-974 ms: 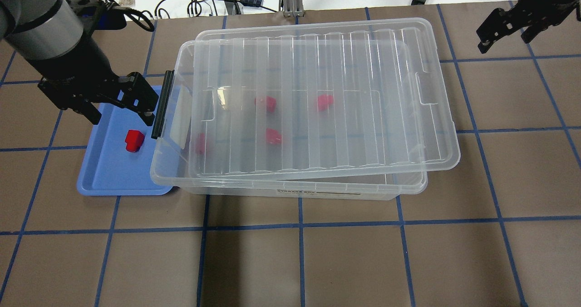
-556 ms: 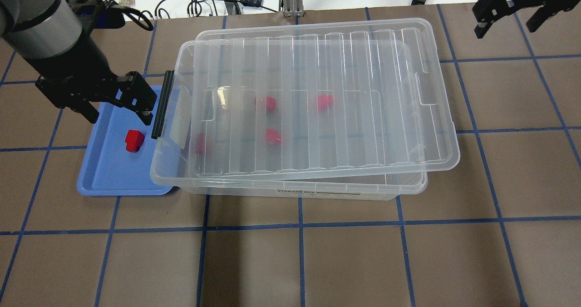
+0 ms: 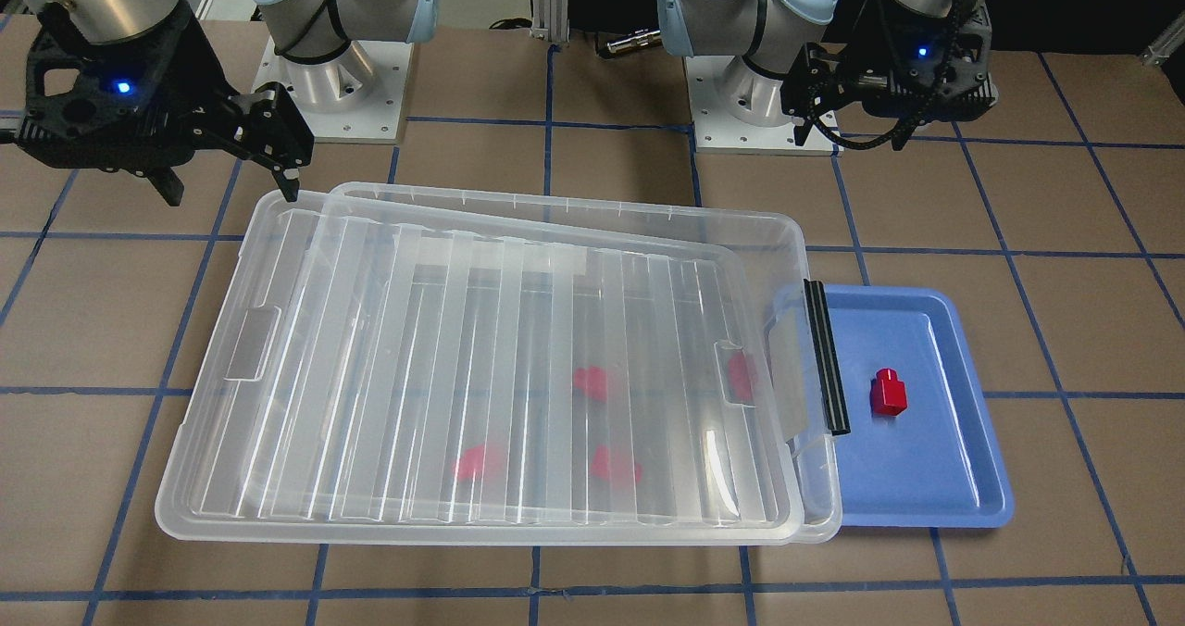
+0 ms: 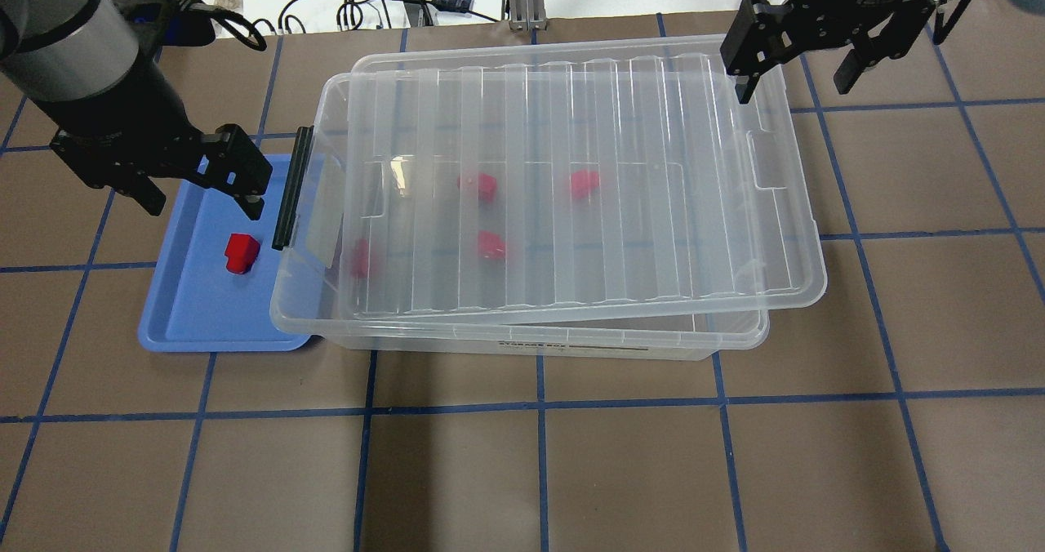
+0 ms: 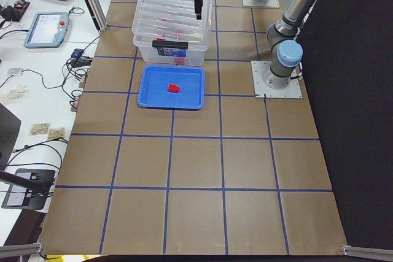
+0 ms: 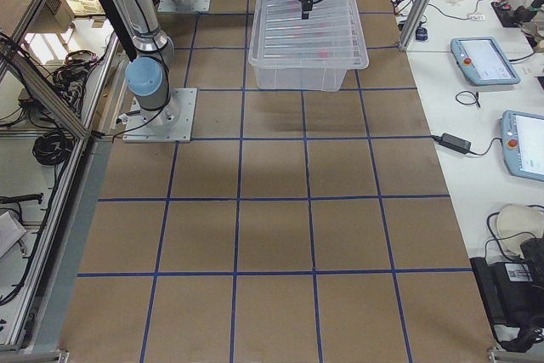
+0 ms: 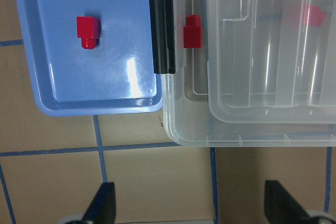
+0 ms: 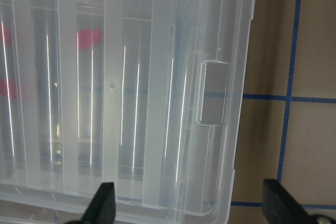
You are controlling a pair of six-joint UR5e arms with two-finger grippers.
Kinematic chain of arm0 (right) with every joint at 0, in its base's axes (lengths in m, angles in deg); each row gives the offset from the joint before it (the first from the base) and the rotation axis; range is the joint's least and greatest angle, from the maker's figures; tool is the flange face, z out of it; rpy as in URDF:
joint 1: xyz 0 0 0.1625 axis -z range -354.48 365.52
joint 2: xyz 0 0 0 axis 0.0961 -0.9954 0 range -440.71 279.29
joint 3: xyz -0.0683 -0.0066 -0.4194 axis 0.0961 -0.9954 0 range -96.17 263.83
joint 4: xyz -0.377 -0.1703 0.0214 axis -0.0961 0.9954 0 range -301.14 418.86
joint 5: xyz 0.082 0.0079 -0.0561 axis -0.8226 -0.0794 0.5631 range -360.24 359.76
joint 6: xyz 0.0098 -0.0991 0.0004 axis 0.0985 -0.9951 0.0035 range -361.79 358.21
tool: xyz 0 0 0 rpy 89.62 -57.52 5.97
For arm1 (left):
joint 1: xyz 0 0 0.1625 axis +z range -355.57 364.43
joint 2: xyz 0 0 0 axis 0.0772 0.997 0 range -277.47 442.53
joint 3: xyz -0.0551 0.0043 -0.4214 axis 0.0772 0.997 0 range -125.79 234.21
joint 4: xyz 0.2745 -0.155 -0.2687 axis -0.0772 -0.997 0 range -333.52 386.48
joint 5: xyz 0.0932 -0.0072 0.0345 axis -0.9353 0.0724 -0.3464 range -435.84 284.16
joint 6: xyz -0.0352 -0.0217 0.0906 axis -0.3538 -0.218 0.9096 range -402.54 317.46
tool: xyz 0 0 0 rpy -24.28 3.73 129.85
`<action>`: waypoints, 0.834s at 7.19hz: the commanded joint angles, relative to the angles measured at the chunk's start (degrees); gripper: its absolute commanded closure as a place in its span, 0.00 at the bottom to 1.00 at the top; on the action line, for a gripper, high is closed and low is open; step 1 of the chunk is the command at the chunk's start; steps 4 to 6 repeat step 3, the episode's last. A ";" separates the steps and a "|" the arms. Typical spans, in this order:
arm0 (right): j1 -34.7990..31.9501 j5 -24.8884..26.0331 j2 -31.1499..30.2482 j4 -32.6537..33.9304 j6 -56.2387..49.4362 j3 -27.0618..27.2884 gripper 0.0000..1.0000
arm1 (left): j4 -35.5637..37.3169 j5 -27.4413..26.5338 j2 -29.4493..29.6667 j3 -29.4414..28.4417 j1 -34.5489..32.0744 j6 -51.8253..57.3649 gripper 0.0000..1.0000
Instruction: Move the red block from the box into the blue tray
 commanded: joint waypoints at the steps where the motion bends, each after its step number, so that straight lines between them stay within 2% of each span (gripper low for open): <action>1: -0.22 0.14 -0.37 0.36 0.30 0.71 0.00 | 0.77 0.14 0.68 0.33 -0.16 -0.17 0.00; 2: -0.22 0.14 -0.37 0.37 0.30 0.71 0.00 | 2.95 0.22 1.12 1.28 -0.25 -0.26 0.00; 6: -0.22 0.14 -0.37 0.45 0.30 0.71 0.00 | 2.97 0.22 1.12 1.47 -0.25 -0.18 0.00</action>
